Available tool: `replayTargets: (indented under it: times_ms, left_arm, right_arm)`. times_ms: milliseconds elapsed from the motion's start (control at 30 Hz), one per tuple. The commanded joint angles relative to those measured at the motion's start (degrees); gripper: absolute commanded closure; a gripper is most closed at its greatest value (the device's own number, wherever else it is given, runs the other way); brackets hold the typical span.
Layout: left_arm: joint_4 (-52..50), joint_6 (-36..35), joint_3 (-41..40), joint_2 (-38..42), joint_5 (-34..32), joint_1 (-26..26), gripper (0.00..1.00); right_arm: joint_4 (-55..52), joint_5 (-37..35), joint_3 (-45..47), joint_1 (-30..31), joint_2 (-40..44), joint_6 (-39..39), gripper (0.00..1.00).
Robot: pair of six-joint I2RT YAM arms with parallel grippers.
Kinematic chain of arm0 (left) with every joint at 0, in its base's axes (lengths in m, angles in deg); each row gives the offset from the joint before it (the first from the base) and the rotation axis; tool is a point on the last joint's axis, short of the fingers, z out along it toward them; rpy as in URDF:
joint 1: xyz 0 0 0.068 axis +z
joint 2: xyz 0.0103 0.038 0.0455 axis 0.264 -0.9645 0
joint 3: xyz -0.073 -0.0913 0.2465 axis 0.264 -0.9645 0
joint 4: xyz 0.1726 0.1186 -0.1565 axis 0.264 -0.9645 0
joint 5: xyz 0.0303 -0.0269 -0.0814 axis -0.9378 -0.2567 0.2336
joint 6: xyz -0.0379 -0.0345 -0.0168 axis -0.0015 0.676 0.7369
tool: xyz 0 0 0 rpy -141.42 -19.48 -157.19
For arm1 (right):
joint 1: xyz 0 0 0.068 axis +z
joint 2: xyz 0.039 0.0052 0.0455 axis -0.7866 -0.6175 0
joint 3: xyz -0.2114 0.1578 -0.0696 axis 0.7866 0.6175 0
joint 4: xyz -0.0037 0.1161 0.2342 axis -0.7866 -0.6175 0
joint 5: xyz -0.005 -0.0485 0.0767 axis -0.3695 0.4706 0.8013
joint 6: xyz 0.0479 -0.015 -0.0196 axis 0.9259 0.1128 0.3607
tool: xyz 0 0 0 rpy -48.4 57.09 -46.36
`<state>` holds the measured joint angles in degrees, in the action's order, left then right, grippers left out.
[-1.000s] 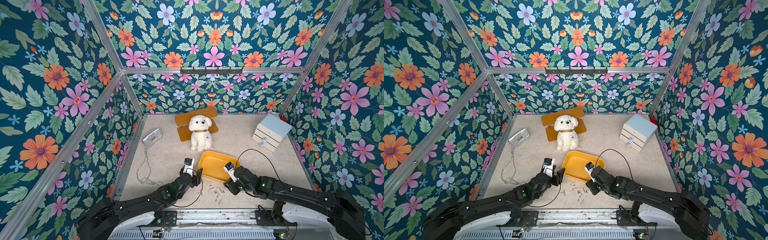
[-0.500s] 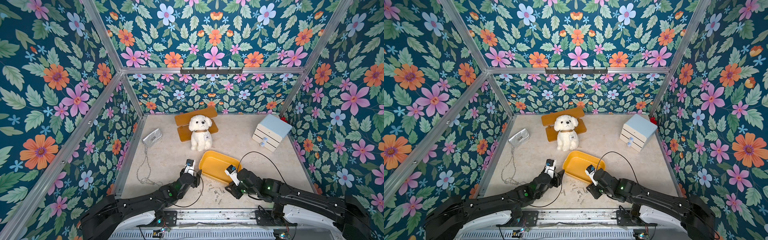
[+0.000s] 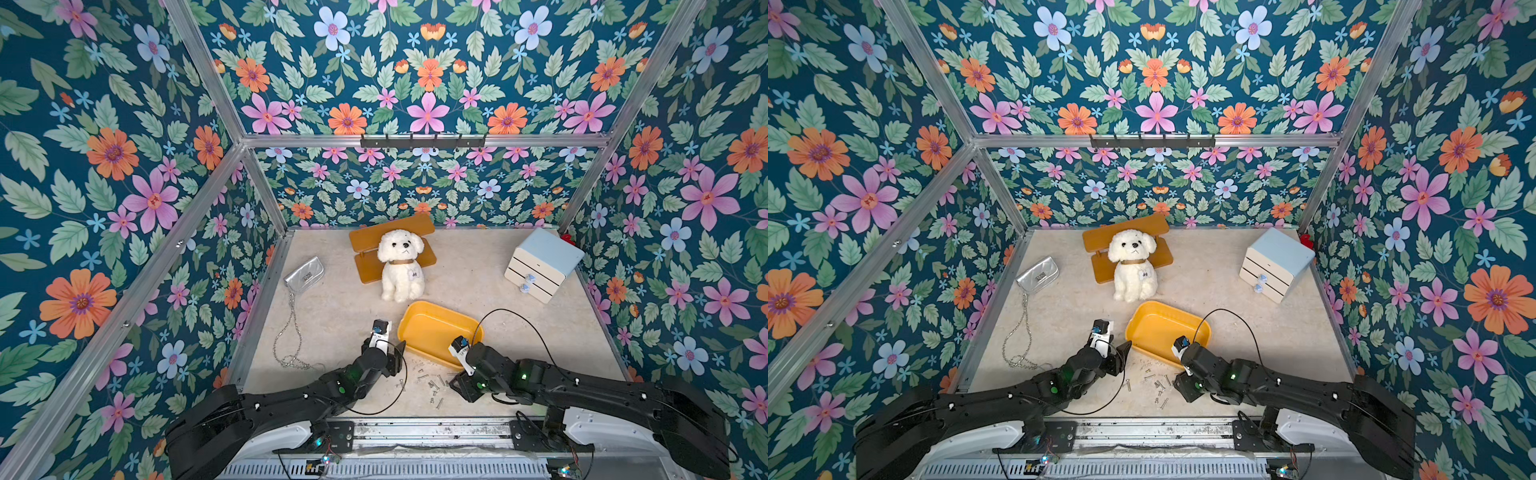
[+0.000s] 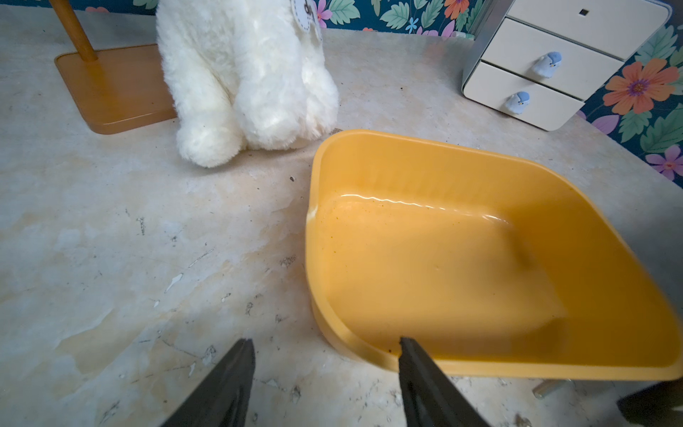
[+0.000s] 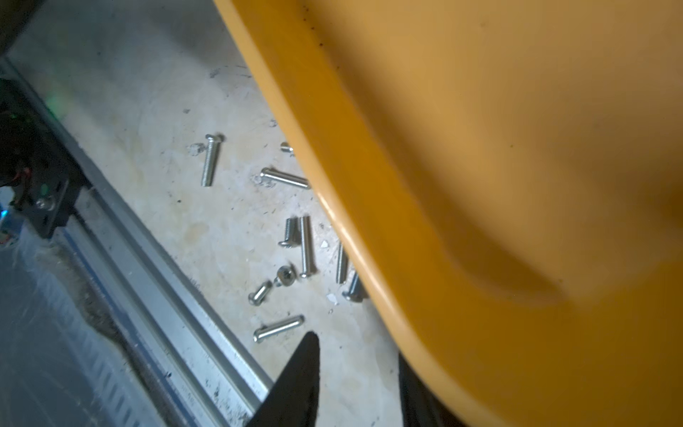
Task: Put the screws on the desktop into the storage box
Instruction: Adjust the storage box at the center of the board, then pick up the screw from the center of the board.
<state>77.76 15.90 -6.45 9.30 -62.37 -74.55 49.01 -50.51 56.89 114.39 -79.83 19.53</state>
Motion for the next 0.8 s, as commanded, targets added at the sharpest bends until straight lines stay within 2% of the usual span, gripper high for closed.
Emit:
replayTargets:
  times_ms: [0, 133, 233, 300, 367, 500, 600, 667, 700, 767]
  left_arm:
    - [2.0, 0.4, -0.5, 0.0, 0.4, 0.1, 0.32]
    - [3.7, 0.6, -1.1, -0.8, 1.1, 0.0, 0.32]
    - [4.2, 0.6, -1.2, -1.9, 1.8, 0.1, 0.32]
    - [4.3, 0.7, -1.4, -2.3, 1.7, 0.1, 0.33]
    - [4.4, 0.8, -1.8, -2.3, 1.4, 0.1, 0.33]
    - [4.9, 1.3, -2.8, -1.5, 2.0, 0.0, 0.32]
    - [4.4, 1.2, -3.5, -0.8, 1.0, 0.1, 0.32]
    - [4.4, 0.8, -3.5, -0.7, 0.1, 0.1, 0.32]
    - [4.5, 0.5, -3.4, -0.8, -0.1, 0.1, 0.31]
    - [5.0, 0.0, -3.1, -1.0, -0.2, 0.1, 0.31]
  right_arm:
    - [0.0, -10.6, -1.3, -0.4, -1.6, 1.5, 0.61]
    - [-0.9, -12.7, -2.8, -1.6, -2.3, 0.9, 0.6]
    - [1.2, -8.3, -2.3, -2.1, -3.2, -0.9, 0.61]
    - [3.0, -3.3, -1.6, -0.1, -3.1, -1.6, 0.61]
    - [1.0, -3.5, -2.5, 3.7, -2.8, -2.8, 0.6]
    - [-1.6, -2.0, -3.8, 5.9, -1.5, -6.7, 0.62]
    - [-1.0, 1.8, -5.1, 5.9, 0.4, -13.5, 0.63]
    - [-1.4, 4.2, -6.4, 5.9, 1.3, -23.1, 0.63]
    - [-0.3, 5.6, -5.9, 5.9, 1.7, -28.2, 0.66]
    - [3.4, 10.6, -2.9, 5.9, 3.0, -40.8, 0.65]
